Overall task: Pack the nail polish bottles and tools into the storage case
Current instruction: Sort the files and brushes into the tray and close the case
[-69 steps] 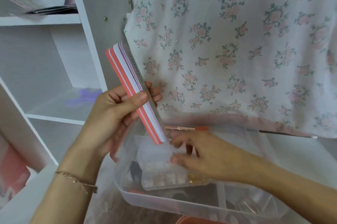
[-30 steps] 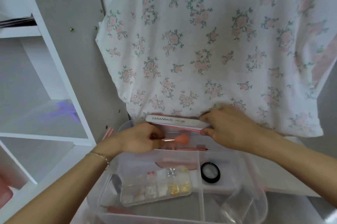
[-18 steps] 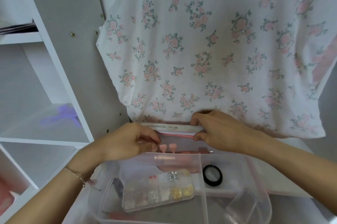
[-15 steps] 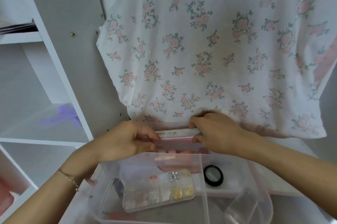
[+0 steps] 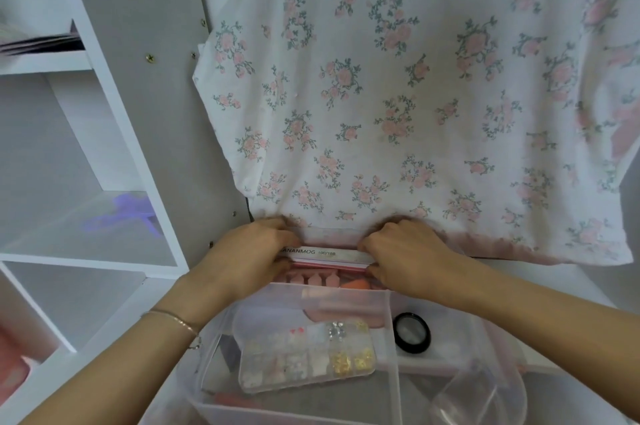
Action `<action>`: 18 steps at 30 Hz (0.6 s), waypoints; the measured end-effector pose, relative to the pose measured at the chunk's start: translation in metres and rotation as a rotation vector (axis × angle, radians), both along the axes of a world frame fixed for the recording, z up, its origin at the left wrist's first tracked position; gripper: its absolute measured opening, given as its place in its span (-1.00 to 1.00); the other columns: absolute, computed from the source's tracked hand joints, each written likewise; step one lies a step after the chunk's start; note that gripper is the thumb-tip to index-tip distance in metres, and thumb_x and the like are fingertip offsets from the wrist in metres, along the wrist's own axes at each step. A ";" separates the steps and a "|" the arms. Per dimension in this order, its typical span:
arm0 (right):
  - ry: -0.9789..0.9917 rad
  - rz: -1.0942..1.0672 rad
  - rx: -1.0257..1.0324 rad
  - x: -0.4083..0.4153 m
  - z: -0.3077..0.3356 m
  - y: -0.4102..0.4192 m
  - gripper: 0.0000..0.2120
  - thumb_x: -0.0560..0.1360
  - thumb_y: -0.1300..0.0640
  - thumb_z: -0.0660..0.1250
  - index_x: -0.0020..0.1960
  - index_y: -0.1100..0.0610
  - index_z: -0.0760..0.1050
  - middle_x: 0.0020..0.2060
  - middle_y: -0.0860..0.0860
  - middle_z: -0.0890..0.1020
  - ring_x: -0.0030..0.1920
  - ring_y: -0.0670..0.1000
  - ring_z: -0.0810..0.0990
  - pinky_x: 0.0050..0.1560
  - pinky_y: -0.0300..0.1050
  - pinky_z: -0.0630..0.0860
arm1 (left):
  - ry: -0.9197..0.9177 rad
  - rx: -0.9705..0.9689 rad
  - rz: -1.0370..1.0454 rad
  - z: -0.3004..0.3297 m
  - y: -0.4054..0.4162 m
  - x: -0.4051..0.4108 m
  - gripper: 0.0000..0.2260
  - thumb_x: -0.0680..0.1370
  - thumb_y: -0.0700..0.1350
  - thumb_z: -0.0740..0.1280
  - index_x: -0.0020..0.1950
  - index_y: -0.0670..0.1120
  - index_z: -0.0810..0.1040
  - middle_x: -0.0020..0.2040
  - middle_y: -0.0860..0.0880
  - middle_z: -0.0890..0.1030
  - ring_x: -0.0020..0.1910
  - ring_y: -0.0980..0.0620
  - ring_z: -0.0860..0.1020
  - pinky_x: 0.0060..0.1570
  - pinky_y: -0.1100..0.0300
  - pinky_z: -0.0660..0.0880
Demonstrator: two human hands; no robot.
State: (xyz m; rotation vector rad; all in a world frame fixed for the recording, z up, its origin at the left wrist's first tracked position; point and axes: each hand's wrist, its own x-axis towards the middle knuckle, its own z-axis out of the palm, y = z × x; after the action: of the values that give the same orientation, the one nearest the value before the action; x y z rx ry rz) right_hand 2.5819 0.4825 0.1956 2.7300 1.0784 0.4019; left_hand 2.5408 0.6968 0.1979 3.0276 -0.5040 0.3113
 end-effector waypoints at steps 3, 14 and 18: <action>0.004 0.009 -0.023 0.002 0.003 0.001 -0.80 0.47 0.11 0.23 0.02 0.15 0.55 -0.05 0.11 0.63 -0.06 0.14 0.57 -0.24 -0.11 0.31 | -0.047 0.069 0.074 0.001 -0.005 0.001 -0.75 0.51 -0.08 0.26 0.18 0.01 0.52 0.09 0.00 0.47 0.06 -0.06 0.51 -0.11 0.05 0.48; 0.351 0.069 0.057 0.003 0.022 -0.010 -0.72 0.42 0.07 0.29 -0.41 -0.02 0.27 -0.44 -0.07 0.42 -0.35 -0.06 0.41 -0.38 -0.20 0.29 | 0.025 -0.244 0.014 0.002 0.004 0.001 -0.80 0.44 -0.04 0.40 0.06 0.05 0.57 0.04 0.14 0.46 0.04 0.11 0.45 0.06 0.26 0.36; 0.153 0.001 0.062 -0.001 0.020 -0.021 -0.82 0.49 -0.01 0.23 0.00 0.07 0.49 0.00 0.05 0.57 0.03 0.10 0.51 -0.11 -0.08 0.39 | -0.130 -0.337 -0.055 0.006 -0.002 -0.001 -0.82 0.49 -0.14 0.36 0.08 -0.06 0.60 0.11 0.10 0.56 0.10 0.12 0.50 0.06 0.39 0.32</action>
State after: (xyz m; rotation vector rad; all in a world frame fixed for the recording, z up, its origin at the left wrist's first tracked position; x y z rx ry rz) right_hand 2.5807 0.4616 0.2158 2.8544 1.1211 0.2332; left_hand 2.5397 0.6952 0.2040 2.6755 -0.4853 0.5338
